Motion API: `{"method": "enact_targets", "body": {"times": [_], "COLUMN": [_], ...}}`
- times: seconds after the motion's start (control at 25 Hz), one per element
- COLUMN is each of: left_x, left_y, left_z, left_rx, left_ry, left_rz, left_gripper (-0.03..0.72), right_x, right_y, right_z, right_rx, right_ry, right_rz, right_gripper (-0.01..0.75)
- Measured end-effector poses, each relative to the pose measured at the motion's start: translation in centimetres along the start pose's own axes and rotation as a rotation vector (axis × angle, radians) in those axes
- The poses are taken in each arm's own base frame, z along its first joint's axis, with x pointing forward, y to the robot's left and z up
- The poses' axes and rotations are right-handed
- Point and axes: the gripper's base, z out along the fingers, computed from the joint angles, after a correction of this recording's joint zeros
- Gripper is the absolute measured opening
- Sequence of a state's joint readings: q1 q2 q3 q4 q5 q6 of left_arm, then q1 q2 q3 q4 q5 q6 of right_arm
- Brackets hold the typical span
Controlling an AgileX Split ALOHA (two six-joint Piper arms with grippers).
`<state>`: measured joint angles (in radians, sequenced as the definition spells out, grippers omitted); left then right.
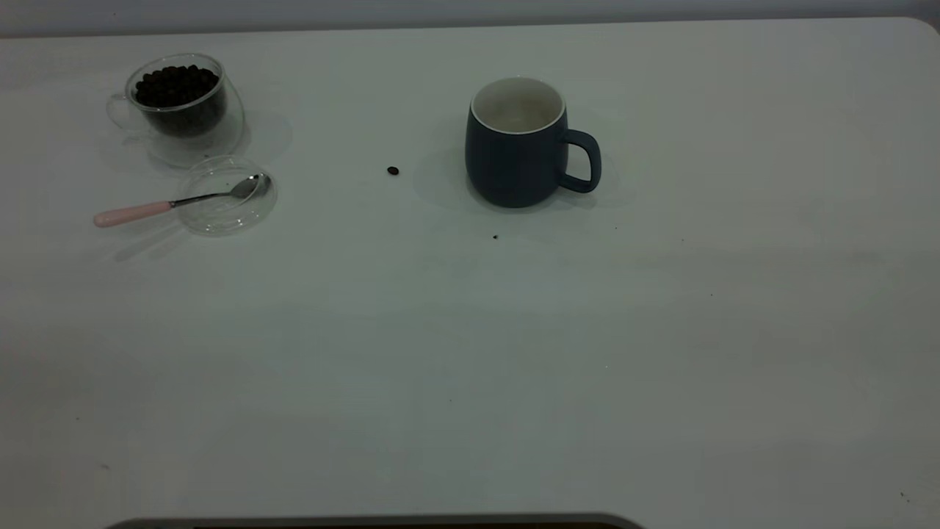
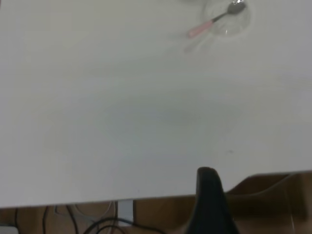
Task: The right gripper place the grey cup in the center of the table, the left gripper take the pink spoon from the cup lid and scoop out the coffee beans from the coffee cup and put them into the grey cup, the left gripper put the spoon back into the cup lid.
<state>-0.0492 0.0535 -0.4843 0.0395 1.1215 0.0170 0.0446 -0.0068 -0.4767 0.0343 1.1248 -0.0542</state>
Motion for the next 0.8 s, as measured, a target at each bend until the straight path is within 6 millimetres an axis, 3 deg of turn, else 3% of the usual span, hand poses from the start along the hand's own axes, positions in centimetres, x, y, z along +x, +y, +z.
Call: {"method": "enact_targets", "body": {"times": [0.8], "left_x": [0.82], "left_y": [0.02], "left_z": [-0.62], "left_rx": [-0.004], "left_ry": [-0.059], "left_rz": [-0.02], "left_gripper": [0.593], "right_x": [0.0], "right_y": [0.0], "right_z": [0.0], "right_rx": [0.0], "right_ry": [0.0], "right_rz": [0.0], "right_gripper": [0.59]}}
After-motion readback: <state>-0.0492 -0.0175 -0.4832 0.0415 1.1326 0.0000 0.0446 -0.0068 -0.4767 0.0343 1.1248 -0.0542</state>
